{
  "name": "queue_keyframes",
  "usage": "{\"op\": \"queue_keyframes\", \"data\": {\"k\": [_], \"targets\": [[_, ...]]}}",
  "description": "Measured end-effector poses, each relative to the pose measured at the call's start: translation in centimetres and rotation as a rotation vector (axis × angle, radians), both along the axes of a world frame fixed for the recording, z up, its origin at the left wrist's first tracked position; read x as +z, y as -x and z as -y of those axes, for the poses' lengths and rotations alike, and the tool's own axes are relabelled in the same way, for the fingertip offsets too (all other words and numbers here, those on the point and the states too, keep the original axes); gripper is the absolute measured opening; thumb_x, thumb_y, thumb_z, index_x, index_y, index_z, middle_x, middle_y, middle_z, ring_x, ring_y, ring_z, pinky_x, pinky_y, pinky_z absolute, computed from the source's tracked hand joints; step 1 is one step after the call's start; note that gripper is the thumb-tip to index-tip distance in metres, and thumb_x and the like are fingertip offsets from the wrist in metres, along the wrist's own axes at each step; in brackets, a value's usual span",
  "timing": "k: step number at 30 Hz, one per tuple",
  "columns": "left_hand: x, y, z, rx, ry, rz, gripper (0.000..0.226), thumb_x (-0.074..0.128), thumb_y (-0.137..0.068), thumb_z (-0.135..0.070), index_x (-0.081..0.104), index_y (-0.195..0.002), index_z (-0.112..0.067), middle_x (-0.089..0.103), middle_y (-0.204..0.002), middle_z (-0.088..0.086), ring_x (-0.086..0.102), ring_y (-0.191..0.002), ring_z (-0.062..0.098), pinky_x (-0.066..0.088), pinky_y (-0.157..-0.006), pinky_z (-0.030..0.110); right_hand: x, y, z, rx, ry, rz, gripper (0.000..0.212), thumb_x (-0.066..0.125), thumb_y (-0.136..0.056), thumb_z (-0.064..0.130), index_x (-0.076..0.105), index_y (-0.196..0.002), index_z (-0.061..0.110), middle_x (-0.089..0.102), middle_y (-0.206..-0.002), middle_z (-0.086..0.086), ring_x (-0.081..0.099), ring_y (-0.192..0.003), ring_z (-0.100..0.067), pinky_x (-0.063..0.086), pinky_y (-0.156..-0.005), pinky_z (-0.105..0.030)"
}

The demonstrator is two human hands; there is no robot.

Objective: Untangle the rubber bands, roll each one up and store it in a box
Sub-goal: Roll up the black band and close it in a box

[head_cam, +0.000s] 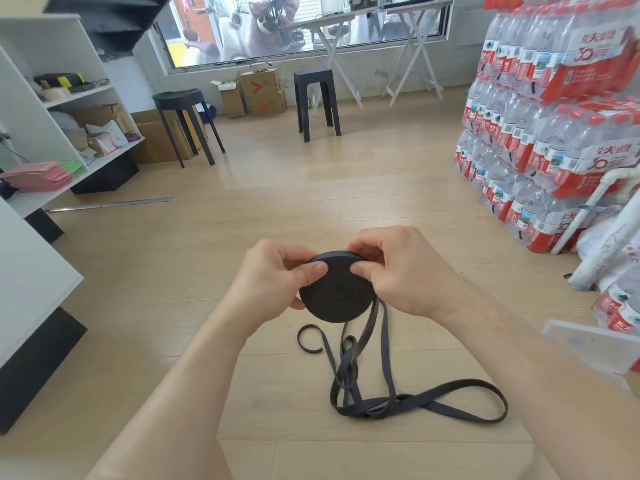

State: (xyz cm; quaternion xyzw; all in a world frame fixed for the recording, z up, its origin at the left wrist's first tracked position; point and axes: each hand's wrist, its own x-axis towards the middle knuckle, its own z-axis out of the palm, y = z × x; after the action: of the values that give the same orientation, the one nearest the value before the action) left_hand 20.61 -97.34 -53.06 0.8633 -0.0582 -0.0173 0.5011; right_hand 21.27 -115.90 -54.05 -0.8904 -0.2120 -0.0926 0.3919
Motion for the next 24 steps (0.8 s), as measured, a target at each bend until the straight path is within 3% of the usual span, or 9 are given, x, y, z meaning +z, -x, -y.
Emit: {"op": "queue_keyframes", "data": {"k": [3,5,8,11,14,18,21,24], "targets": [[-0.1,0.0,0.0,-0.056,-0.192,0.029,0.013,0.069,-0.085,-0.017,0.073,-0.084,-0.029,0.074,-0.076,-0.006,0.069,-0.078,0.017,0.057,-0.077,0.039,0.0,0.0,-0.1,0.034,0.148,0.034,0.007,0.065,-0.085,0.01,0.069,-0.087,0.017,0.064,-0.077,0.005,0.058,-0.075,-0.015,0.048,-0.071,-0.03],[0.1,0.6,0.6,-0.075,-0.41,0.148,0.014,0.069,-0.081,-0.024,0.071,-0.091,-0.034,0.071,-0.079,-0.013,0.066,-0.081,0.009,0.054,-0.077,0.033,-0.2,-0.1,-0.2,0.061,0.242,0.079,0.009,0.064,-0.085,0.012,0.069,-0.09,0.017,0.064,-0.082,0.005,0.057,-0.079,-0.016,0.047,-0.074,-0.031],[0.3,1.1,1.6,-0.08,-0.545,0.241,0.012,0.068,-0.081,-0.03,0.072,-0.091,-0.033,0.07,-0.075,-0.01,0.064,-0.078,0.012,0.052,-0.072,0.033,-0.6,-0.2,-0.2,0.082,0.25,0.067,0.012,0.065,-0.085,0.013,0.071,-0.093,0.019,0.065,-0.082,0.007,0.058,-0.078,-0.013,0.047,-0.072,-0.028],[0.3,0.5,1.0,-0.023,-0.372,0.164,0.012,0.072,-0.08,-0.02,0.075,-0.084,-0.03,0.071,-0.07,-0.008,0.065,-0.075,0.013,0.054,-0.073,0.035,-0.4,0.0,0.4,0.058,-0.038,-0.062,0.012,0.074,-0.082,0.017,0.072,-0.091,0.025,0.069,-0.078,0.014,0.064,-0.075,-0.001,0.044,-0.067,-0.01],[0.5,0.3,0.2,0.04,-0.107,0.074,0.02,0.072,-0.079,-0.009,0.075,-0.077,-0.028,0.073,-0.069,-0.009,0.068,-0.067,0.008,0.057,-0.072,0.033,0.0,-0.1,1.2,0.069,-0.215,-0.154,0.017,0.079,-0.078,0.014,0.073,-0.084,0.029,0.072,-0.072,0.014,0.067,-0.069,0.002,0.048,-0.064,-0.011],[0.4,0.1,-0.1,0.076,0.034,0.024,0.026,0.072,-0.08,-0.003,0.073,-0.073,-0.029,0.074,-0.071,-0.005,0.071,-0.07,0.016,0.059,-0.069,0.034,-0.1,-0.4,1.3,-0.004,-0.176,-0.14,0.011,0.081,-0.076,0.018,0.076,-0.084,0.024,0.073,-0.073,0.005,0.068,-0.067,-0.01,0.054,-0.065,-0.026],[0.2,0.0,-0.1,0.087,0.065,0.02,0.023,0.072,-0.08,-0.004,0.074,-0.075,-0.027,0.075,-0.073,-0.001,0.072,-0.074,0.021,0.06,-0.072,0.042,0.1,-0.2,1.0,-0.02,-0.111,-0.088,0.01,0.079,-0.078,0.019,0.076,-0.083,0.027,0.073,-0.072,0.009,0.068,-0.068,-0.006,0.053,-0.067,-0.021],[0.1,-0.1,0.0,0.113,0.104,0.019,0.021,0.072,-0.08,-0.003,0.074,-0.076,-0.024,0.075,-0.073,0.001,0.072,-0.073,0.02,0.06,-0.07,0.042,0.3,-0.1,1.1,-0.03,-0.179,-0.142,0.012,0.079,-0.078,0.017,0.076,-0.083,0.028,0.072,-0.07,0.01,0.065,-0.059,-0.004,0.048,-0.055,-0.013]]}}
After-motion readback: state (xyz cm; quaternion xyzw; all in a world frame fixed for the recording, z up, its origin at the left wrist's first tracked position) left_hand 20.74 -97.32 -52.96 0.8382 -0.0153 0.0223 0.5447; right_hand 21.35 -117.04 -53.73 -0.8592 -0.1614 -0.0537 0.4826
